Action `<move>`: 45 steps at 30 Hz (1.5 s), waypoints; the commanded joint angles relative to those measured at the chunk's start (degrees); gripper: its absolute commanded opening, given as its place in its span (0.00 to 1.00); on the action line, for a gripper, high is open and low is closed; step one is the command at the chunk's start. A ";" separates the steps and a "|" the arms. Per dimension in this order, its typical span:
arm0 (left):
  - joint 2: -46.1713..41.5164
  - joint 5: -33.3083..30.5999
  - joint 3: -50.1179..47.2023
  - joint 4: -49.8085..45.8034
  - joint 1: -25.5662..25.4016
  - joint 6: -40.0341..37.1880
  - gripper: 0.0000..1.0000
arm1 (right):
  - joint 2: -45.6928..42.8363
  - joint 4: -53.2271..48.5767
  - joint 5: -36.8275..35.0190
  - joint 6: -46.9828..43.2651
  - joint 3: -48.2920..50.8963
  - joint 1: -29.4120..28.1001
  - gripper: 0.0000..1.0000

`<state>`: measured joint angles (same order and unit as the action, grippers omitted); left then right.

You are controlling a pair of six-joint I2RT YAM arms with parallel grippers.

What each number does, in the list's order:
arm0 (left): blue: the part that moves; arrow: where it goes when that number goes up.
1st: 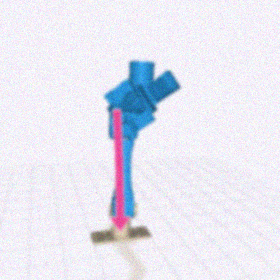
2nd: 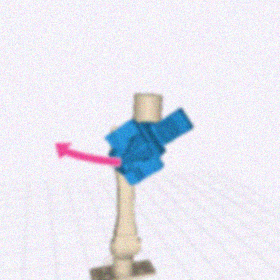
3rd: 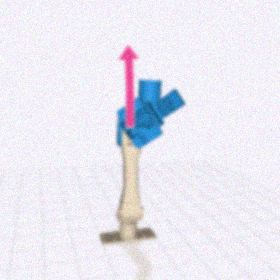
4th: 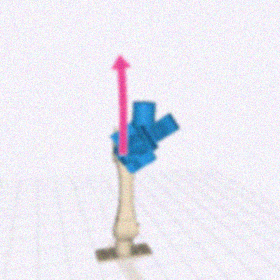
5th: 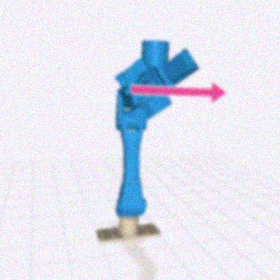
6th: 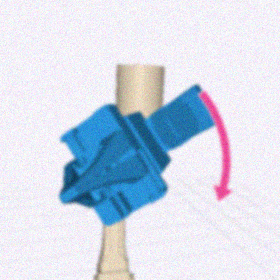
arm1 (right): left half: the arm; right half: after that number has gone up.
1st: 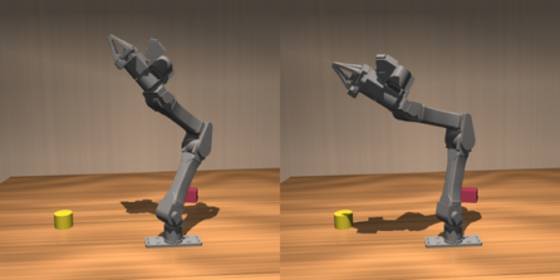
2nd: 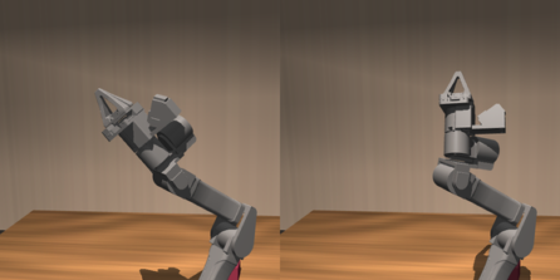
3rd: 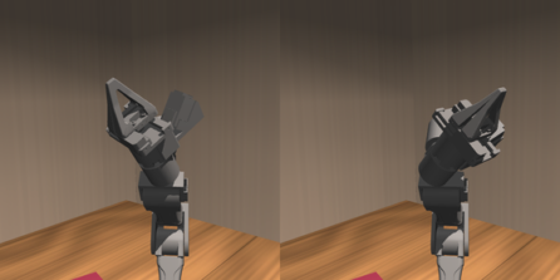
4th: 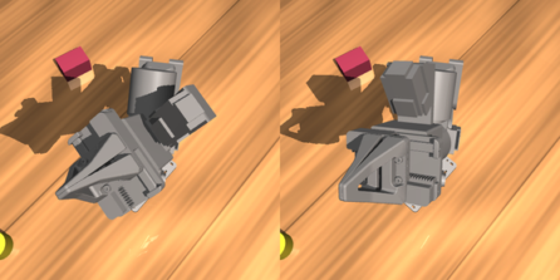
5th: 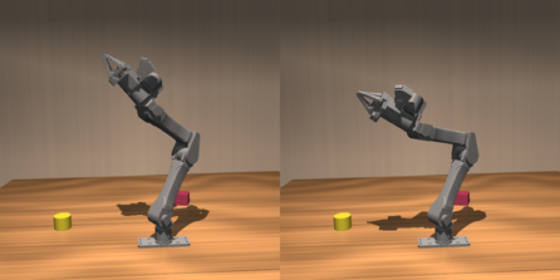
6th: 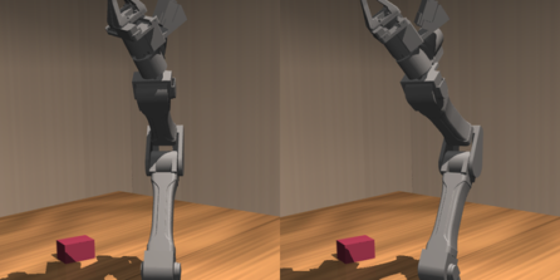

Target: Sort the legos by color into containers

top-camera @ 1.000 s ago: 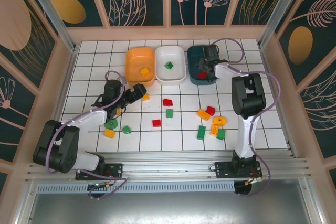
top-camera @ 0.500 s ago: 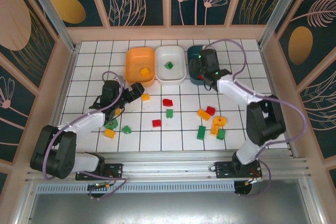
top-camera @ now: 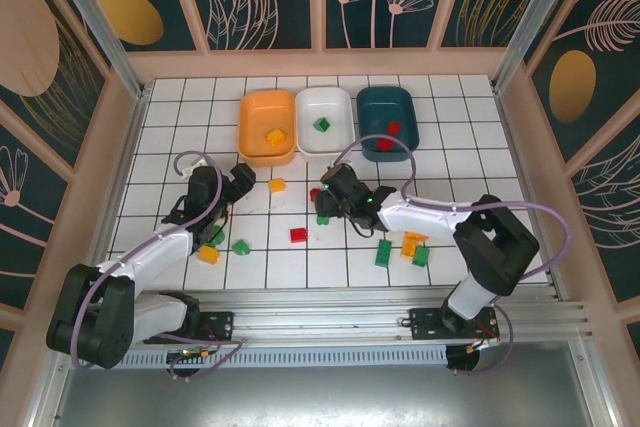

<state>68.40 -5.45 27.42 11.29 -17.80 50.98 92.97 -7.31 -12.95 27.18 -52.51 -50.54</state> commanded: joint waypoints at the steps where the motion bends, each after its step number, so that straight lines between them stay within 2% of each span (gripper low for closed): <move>1: 0.12 -0.76 -0.92 0.56 -0.34 1.52 0.98 | 4.32 -0.12 0.43 3.32 -2.42 -1.88 0.70; 8: -2.16 -1.44 -1.79 -0.60 -0.37 0.75 0.99 | 11.18 -2.80 -4.41 5.52 -5.94 -4.80 0.65; 11: -2.89 -1.16 -2.11 -1.00 -0.32 0.60 0.98 | 13.17 -3.69 -4.92 5.92 -6.73 -5.40 0.54; 16: -3.84 -2.10 -2.81 -1.37 -0.34 0.17 0.99 | 12.35 -3.47 -6.35 6.55 -5.68 -5.53 0.28; 18: -4.05 -1.94 -2.81 -1.37 -0.30 0.10 0.99 | 10.64 -3.63 -7.45 6.66 -5.27 -5.53 0.25; 23: -3.56 -1.84 -2.21 -1.32 -0.33 -0.71 0.99 | 4.86 -3.08 -10.30 4.31 -5.64 -5.08 0.23; 29: -4.04 -2.48 -1.34 -3.23 -0.34 -0.98 0.99 | 4.48 -0.09 -10.71 -3.29 -11.54 1.53 0.23; 32: -4.43 -2.51 -1.38 -4.27 -0.38 -0.20 0.98 | 8.20 3.79 -7.23 -7.74 -16.10 6.84 0.23; 36: -3.50 -0.79 -1.17 -4.88 -0.35 -0.12 0.99 | 17.70 2.17 -3.89 -11.14 -27.34 12.51 0.24; 41: -1.93 4.33 -0.54 -4.17 -0.33 -2.55 0.99 | 29.30 -3.05 -0.27 -12.41 -41.35 16.75 0.25; 45: 0.48 9.09 0.46 -2.63 -0.47 -4.40 0.96 | 34.72 -4.99 1.77 -13.13 -48.12 18.65 0.30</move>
<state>67.31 -1.26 25.74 7.86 -17.80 49.28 125.38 -8.60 -13.65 16.08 -95.59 -32.69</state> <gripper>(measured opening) 0.965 0.289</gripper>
